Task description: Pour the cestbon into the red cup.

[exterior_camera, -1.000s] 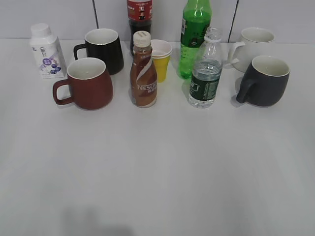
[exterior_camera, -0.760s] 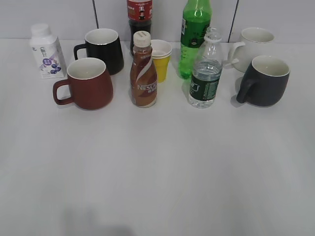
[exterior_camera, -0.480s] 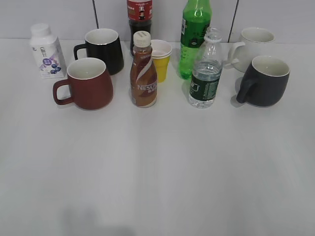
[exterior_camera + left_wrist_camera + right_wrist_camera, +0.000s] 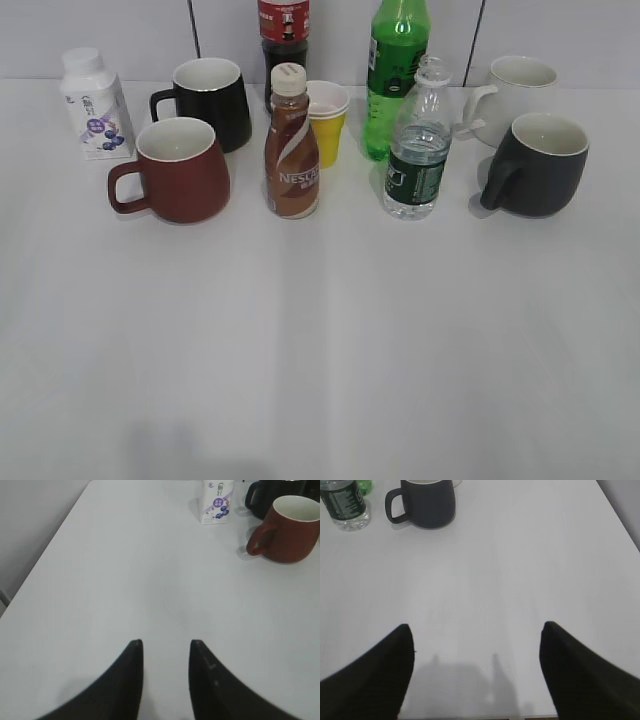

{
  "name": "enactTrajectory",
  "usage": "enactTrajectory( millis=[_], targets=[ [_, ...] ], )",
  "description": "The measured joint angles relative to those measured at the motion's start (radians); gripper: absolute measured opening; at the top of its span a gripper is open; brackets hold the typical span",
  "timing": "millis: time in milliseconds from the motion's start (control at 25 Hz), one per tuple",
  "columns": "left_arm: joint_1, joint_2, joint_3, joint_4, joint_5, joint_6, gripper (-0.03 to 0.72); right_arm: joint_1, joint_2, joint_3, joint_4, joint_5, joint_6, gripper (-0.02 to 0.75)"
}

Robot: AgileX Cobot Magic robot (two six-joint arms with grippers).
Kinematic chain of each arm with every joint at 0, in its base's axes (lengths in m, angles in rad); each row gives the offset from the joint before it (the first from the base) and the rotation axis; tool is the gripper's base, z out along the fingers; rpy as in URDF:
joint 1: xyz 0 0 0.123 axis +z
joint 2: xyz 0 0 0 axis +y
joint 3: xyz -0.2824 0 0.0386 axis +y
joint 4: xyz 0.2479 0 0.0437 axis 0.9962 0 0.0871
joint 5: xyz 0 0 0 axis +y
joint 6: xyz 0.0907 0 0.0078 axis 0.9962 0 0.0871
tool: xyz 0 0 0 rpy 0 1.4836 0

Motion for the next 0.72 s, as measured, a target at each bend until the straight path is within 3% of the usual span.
enactTrajectory(
  millis=[720],
  targets=[
    [-0.012,0.0,0.0,-0.007,-0.001,0.0,0.237,0.0,0.0,0.0,0.005,0.0,0.0,0.587]
  ],
)
